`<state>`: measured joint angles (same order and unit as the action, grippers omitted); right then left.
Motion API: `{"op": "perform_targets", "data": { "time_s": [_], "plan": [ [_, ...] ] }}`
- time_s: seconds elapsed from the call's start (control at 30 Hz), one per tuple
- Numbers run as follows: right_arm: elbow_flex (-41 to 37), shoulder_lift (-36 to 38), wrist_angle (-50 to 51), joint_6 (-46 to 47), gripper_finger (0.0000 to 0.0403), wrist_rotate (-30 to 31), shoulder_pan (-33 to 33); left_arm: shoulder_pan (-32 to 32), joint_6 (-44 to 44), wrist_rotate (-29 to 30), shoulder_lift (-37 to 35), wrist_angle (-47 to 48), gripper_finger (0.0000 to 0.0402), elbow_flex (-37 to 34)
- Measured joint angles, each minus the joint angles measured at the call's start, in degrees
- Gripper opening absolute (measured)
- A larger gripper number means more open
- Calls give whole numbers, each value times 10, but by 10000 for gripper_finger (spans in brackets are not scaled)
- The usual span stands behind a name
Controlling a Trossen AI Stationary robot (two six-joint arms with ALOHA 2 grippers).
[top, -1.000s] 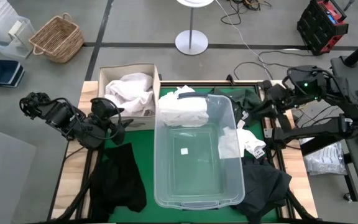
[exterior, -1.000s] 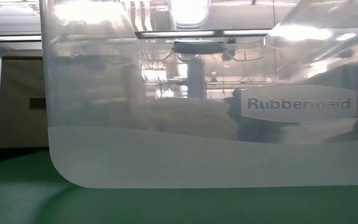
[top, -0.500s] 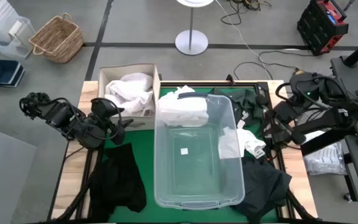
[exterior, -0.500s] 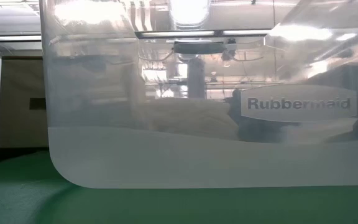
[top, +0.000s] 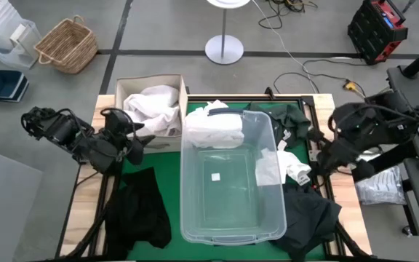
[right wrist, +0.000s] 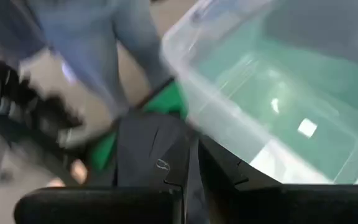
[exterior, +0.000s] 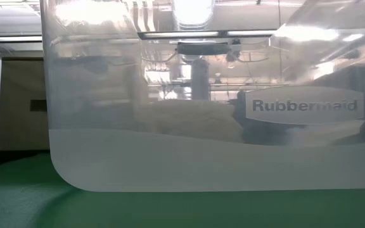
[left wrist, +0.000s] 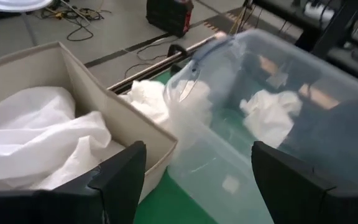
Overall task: Sort clothes
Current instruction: Put the right black pants into the transparent bin
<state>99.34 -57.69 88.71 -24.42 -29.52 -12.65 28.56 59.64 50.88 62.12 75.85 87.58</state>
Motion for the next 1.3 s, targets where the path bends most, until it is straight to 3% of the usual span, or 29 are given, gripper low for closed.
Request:
{"op": "perform_targets", "data": {
  "time_s": [0.2, 0.53, 0.73, 0.87, 1.1, 1.3],
  "plan": [
    [-41, 30, 10, -56, 26, 83, -37, 0, -14, 52, 1, 0, 267, 54],
    [-160, 41, -17, 13, 26, 114, -41, -1, -22, 101, 1, 3, 267, 122],
    [-270, 65, -58, -22, 26, 106, -74, -1, -43, 101, -1, 15, 267, 130],
    [-340, 114, -130, 21, 26, 101, -98, -1, -51, 101, -2, 17, 267, 130],
    [-446, 163, -189, 157, 10, 156, -135, -1, -55, 111, 0, 18, 267, 130],
    [-524, 163, -216, 203, 9, 101, -167, -1, -66, 117, 4, 18, 267, 129]
  ]
}}
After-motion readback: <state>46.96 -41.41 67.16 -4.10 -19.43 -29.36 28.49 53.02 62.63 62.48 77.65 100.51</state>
